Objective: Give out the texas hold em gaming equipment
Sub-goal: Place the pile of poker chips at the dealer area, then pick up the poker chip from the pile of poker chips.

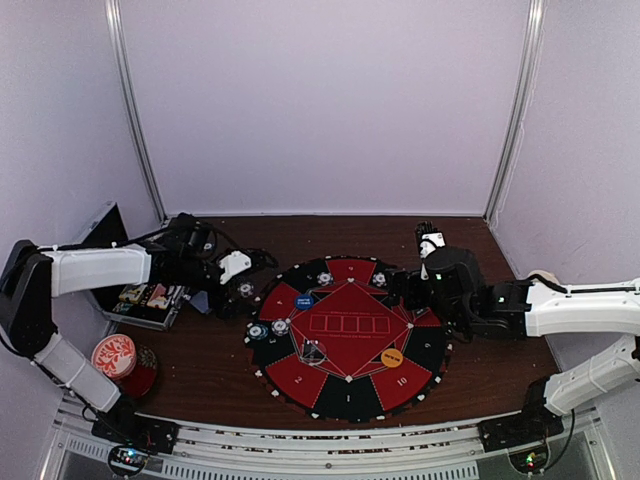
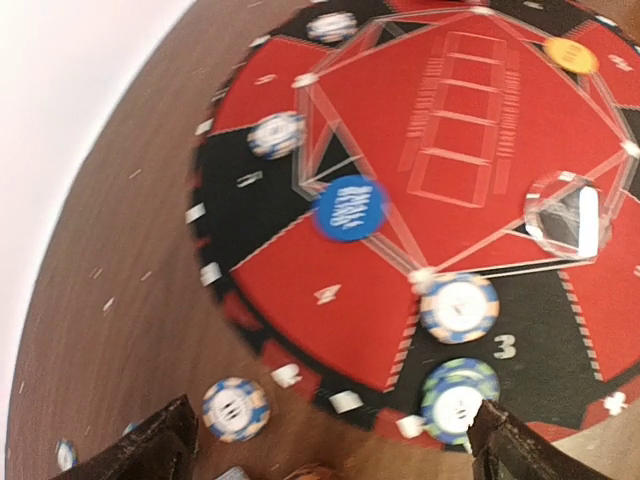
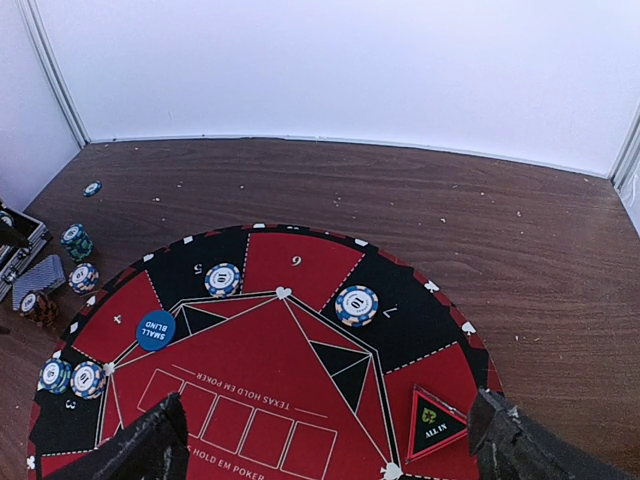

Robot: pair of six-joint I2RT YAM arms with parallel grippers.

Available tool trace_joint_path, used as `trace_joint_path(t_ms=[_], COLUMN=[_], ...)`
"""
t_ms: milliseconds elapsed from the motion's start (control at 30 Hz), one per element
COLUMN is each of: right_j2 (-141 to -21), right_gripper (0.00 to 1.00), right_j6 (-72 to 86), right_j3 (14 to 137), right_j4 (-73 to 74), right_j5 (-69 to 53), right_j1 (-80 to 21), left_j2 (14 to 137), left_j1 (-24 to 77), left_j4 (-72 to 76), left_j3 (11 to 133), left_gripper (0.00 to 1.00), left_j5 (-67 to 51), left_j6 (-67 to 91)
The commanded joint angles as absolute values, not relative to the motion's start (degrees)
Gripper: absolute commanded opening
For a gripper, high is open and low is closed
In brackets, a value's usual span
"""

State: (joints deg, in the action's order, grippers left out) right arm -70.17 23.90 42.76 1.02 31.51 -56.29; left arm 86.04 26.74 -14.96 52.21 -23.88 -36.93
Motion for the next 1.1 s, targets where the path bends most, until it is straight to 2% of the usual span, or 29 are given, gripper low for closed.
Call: trace_joint_path(t_ms=[0,233,433,700,1067], right_j2=[-70.4,-70.4,-70.9,-71.1,-71.1], right_gripper=[0.98,0.98,0.98,0.98,0.98], right_j6=[23.6,23.6,23.6,23.6,23.5], right_j3=[44.1,44.1,44.3,44.2,44.2], right_j4=[0.5,0.5,0.5,0.5,0.4], right_j5=[32.4,32.6,32.5,32.4,32.4], right_j1=[-56.8,-56.7,-56.8,-56.8,-56.8], left_j2=[86.7,96.9,102.1,106.2,110.0], left_j1=[22.5,15.7,14.2,13.3,12.4], left_j4=[-8.5,-7.9,-6.3,-8.2,-9.1], left_j3=[54.4,62.4,65.5,68.0,70.1], left_gripper=[0.98,0.98,0.98,0.98,0.87], left_j5=[-17.5,-15.7,-12.1,-13.2,-12.3], left_j6=[-28.6,-21.6,-19.2,-19.1,-18.1])
